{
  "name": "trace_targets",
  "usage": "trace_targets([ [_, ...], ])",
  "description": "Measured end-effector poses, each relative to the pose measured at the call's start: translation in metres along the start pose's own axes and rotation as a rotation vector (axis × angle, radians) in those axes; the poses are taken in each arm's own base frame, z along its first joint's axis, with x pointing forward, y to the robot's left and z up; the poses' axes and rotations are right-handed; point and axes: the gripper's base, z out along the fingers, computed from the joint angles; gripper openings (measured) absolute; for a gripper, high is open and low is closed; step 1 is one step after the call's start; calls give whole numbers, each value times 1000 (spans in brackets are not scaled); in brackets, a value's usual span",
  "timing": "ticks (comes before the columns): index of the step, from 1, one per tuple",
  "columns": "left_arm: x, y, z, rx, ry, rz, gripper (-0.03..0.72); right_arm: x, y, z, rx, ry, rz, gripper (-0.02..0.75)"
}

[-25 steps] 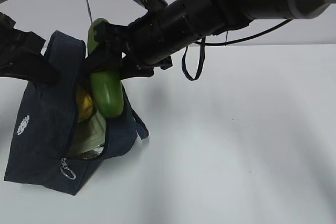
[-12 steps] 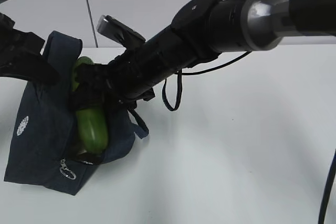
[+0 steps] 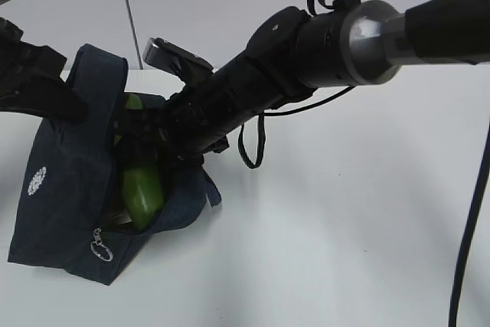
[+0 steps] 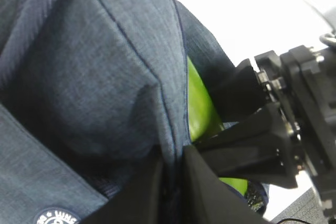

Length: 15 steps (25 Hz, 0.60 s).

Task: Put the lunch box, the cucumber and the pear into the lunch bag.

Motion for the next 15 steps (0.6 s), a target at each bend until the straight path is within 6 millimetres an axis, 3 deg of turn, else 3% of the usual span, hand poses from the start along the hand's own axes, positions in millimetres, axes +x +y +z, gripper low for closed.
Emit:
trace_targets([
  [15,0,-1,0,6,2,-2,17,-2,7,3,11,-27,-75,410],
])
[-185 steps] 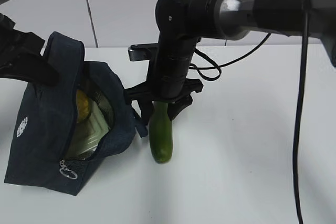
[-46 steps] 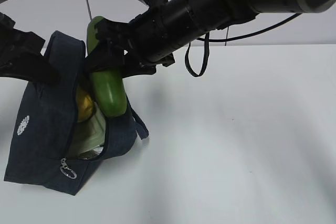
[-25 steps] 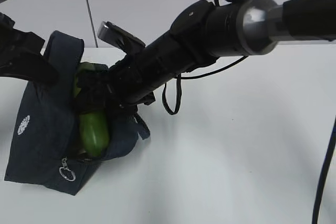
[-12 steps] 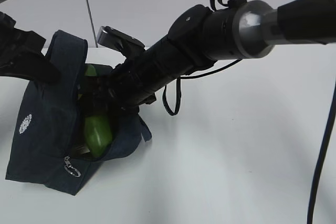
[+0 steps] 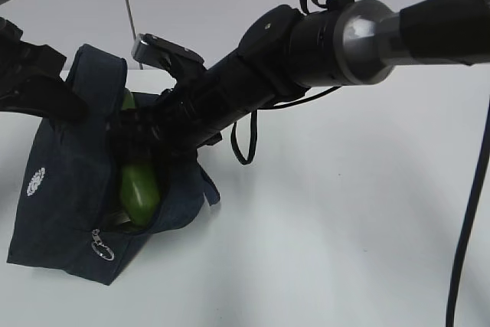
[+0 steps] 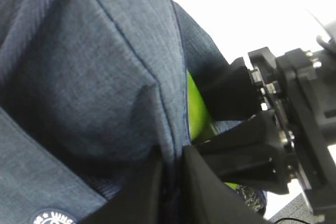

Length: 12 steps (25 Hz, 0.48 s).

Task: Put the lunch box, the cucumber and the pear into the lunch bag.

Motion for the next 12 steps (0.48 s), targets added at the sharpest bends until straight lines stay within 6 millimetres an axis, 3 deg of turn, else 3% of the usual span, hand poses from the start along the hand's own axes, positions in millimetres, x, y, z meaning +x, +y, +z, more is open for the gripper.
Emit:
trace_targets([
  [12,0,0,0,1,3,4,17,0,5,-3,-22,51,-58,464],
])
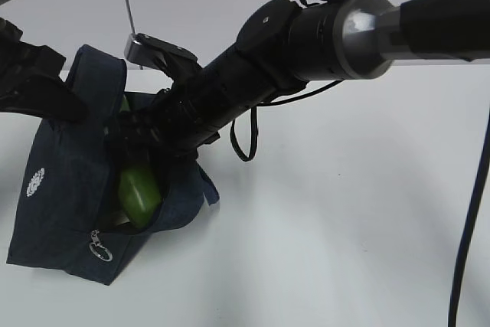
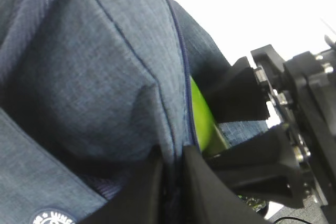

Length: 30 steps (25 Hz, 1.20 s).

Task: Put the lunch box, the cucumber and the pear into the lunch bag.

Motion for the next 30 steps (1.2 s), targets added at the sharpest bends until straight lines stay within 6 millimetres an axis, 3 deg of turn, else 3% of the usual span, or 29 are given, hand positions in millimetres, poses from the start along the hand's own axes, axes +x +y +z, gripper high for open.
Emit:
trace_targets([
  [7,0,0,0,0,0,0,17,1,1,0,-8,13,-19,467],
  [9,0,0,0,0,0,0,17,1,1,0,-8,19,-28,499],
  [12,0,0,0,1,3,2,17,2,0,0,-1,30,-46,610],
  [15,0,0,0,0,4,5,17,2,0,0,1,32,-50,643],
  [22,1,1,0,-7,6,13,17,-14,7,-14,-28,39,-100,650],
  [30,0,1,0,-8,4,13,17,-25,10,-33,102,166,-194,608],
])
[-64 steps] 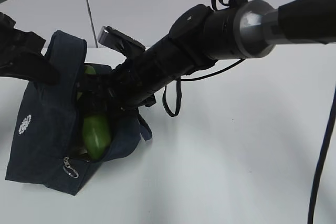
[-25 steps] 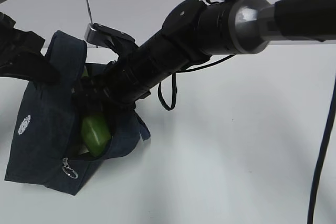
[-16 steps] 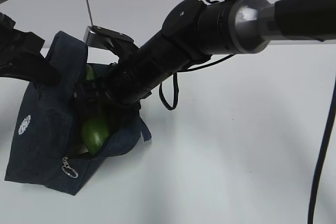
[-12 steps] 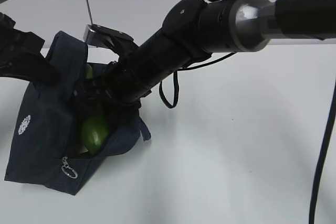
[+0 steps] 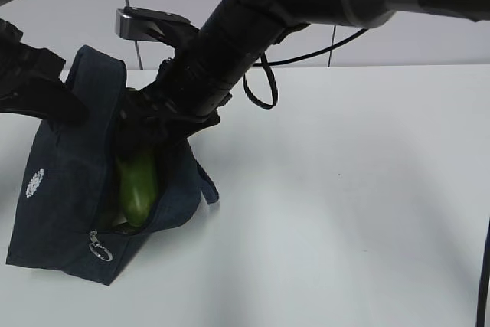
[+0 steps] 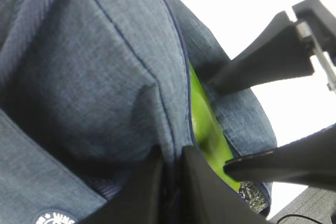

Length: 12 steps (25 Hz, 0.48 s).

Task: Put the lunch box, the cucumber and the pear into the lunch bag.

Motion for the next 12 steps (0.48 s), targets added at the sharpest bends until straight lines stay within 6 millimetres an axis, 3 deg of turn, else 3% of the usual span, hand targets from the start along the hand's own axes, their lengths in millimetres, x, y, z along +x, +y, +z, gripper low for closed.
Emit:
trace_targets([
  [7,0,0,0,0,0,0,17,-14,2,-21,89,21,-35,597],
  [12,0,0,0,0,0,0,17,-16,-6,-30,228,58,-32,596],
])
